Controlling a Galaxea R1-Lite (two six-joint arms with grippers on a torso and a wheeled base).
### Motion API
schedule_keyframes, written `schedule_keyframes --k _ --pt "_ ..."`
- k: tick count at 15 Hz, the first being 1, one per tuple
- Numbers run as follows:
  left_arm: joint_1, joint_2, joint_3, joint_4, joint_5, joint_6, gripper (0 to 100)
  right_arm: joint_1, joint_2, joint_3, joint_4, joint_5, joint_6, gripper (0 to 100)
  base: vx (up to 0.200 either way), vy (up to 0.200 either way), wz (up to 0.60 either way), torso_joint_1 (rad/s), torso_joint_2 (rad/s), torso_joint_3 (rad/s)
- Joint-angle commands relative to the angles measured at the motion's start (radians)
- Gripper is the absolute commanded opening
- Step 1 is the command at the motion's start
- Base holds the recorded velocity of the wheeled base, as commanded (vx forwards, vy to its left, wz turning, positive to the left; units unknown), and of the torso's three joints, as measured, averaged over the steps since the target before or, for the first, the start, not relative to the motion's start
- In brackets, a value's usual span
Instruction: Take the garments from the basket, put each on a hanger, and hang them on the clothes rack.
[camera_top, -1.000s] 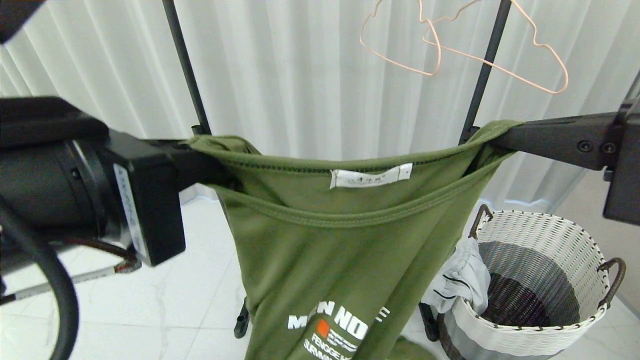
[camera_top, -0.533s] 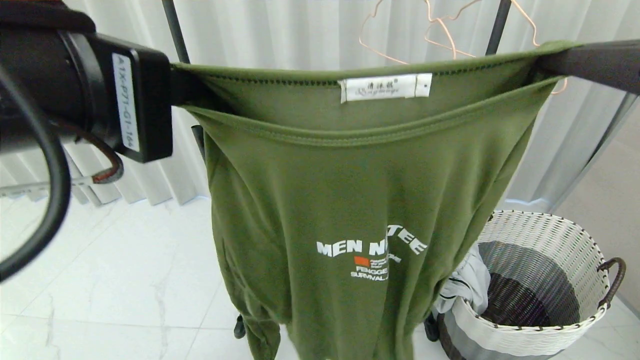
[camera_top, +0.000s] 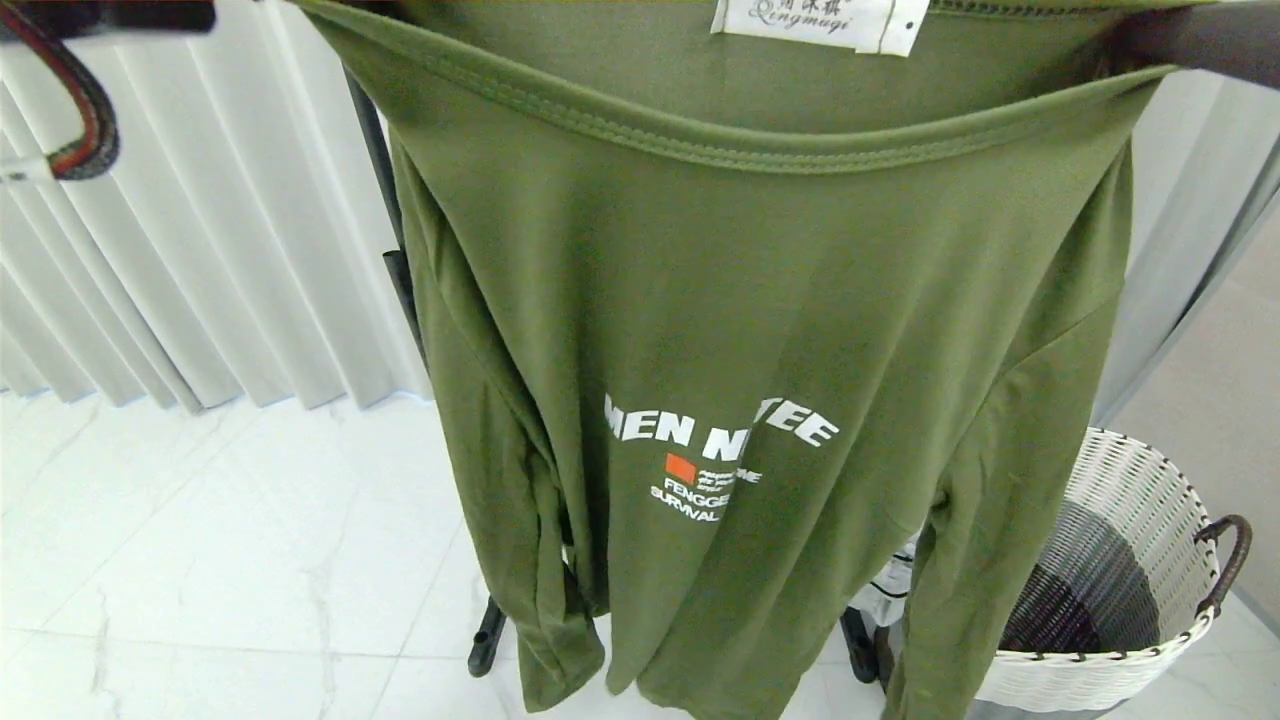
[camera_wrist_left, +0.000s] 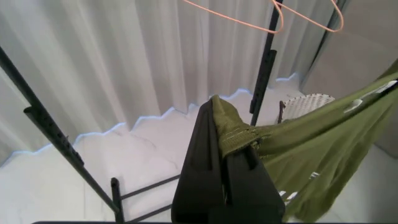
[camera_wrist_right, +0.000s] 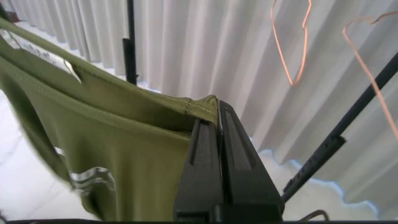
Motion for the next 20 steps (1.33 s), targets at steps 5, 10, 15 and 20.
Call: schedule_keyframes --k 5,10,15,20 --pt "-0.01 0.031 -0.03 -0.009 0.01 0.007 0 0.042 -0.043 -0.237 0.403 0.003 -0.026 0 0.0 0.0 0.0 0.0 0.0 0.0" --pt "-0.01 0.094 -0.104 -0.011 0.01 0.022 0 0.303 -0.069 -0.261 0.63 0.009 0.007 0 0.0 0.0 0.0 0.0 0.0 0.0" --pt "-0.01 0.086 -0.101 -0.002 0.025 0.034 0 0.361 -0.053 -0.263 0.634 0.005 0.051 0 0.0 0.0 0.0 0.0 0.0 0.0" --pt "-0.01 0.023 -0.107 0.179 0.028 0.03 0 0.042 -0.017 -0.31 0.591 0.006 0.043 0 0.0 0.0 0.0 0.0 0.0 0.0"
